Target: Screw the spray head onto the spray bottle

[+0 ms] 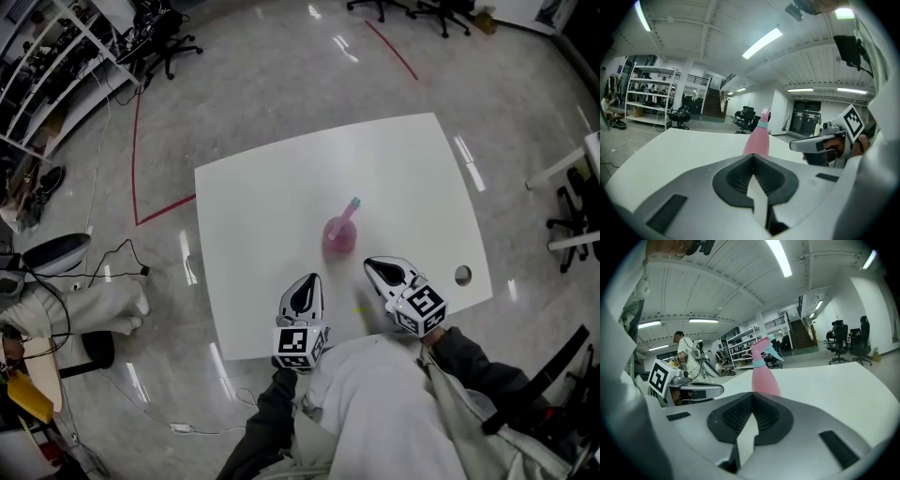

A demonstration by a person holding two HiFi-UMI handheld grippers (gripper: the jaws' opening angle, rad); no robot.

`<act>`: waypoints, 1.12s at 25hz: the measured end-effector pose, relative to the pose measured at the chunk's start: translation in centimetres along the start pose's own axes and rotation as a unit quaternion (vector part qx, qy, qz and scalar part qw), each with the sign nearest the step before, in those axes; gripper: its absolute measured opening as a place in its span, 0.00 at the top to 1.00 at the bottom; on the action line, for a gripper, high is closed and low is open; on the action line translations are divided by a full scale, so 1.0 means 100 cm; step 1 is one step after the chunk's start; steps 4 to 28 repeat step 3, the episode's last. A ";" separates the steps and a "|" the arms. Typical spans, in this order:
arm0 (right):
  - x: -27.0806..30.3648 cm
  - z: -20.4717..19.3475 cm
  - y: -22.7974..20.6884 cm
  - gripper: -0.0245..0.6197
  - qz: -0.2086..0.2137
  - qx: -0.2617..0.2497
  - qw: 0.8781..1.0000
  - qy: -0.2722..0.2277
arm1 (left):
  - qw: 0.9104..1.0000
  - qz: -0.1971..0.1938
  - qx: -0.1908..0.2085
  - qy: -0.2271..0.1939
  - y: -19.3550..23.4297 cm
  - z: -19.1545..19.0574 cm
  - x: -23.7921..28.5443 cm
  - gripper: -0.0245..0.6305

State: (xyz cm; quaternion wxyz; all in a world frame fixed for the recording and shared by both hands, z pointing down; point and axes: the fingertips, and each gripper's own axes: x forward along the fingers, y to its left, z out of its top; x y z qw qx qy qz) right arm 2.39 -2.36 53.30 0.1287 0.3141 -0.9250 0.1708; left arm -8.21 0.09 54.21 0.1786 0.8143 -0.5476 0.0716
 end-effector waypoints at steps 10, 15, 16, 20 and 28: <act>-0.002 0.001 -0.002 0.97 -0.004 0.000 1.000 0.005 | 1.000 0.001 0.001 0.004 -0.002 0.001 0.000 0.96; -0.002 0.001 -0.002 0.97 -0.004 0.000 1.000 0.005 | 1.000 0.001 0.001 0.004 -0.002 0.001 0.000 0.96; -0.002 0.001 -0.002 0.97 -0.004 0.000 1.000 0.005 | 1.000 0.001 0.001 0.004 -0.002 0.001 0.000 0.96; -0.002 0.001 -0.002 0.97 -0.004 0.000 1.000 0.005 | 1.000 0.001 0.001 0.004 -0.002 0.001 0.000 0.96; -0.002 0.001 -0.002 0.97 -0.004 0.000 1.000 0.005 | 1.000 0.001 0.001 0.004 -0.002 0.001 0.000 0.96</act>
